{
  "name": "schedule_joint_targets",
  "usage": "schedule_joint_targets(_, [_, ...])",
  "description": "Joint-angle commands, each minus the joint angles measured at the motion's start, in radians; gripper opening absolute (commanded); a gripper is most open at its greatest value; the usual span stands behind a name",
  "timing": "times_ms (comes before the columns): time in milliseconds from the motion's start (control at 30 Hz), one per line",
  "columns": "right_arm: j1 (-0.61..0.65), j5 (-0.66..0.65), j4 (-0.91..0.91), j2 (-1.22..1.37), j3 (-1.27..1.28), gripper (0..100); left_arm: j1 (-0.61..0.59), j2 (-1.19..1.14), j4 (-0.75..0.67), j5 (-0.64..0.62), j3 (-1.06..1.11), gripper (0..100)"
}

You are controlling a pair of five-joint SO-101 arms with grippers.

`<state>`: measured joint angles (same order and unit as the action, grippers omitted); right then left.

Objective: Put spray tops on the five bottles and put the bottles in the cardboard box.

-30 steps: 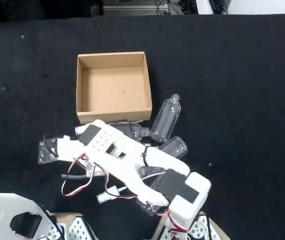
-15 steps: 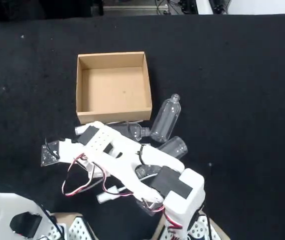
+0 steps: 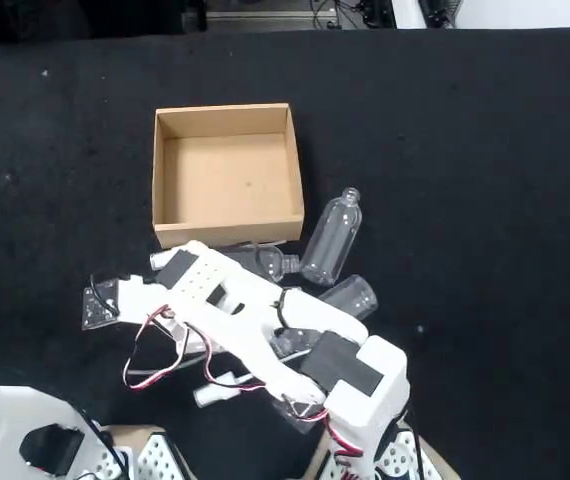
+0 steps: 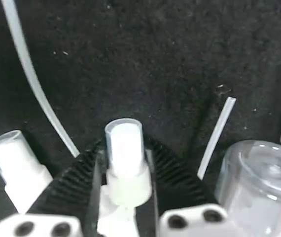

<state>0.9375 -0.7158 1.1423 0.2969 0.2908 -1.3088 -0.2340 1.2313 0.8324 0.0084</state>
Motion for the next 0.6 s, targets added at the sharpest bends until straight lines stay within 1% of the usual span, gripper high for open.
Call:
schedule_joint_targets(0, [-0.018,0.084,-0.020,-0.160,-0.030,1.1,0.001,0.012,-0.006,0.011,-0.058,3])
schedule_joint_targets(167, [-0.020,0.259,-0.051,-0.300,-0.047,1.1,0.001,0.012,-0.006,0.006,-0.059,3])
schedule_joint_targets(267, [-0.064,0.333,-0.043,-0.397,-0.117,1.1,0.022,0.037,0.005,0.000,-0.062,3])
schedule_joint_targets(433, [-0.181,0.454,-0.041,-0.576,-0.248,1.1,0.105,0.180,0.063,-0.106,-0.061,3])
schedule_joint_targets(500, [-0.233,0.506,-0.032,-0.639,-0.306,1.1,0.150,0.262,0.071,-0.143,-0.045,3])
schedule_joint_targets(567, [-0.285,0.551,-0.009,-0.687,-0.372,1.1,0.211,0.347,0.066,-0.210,-0.005,3])
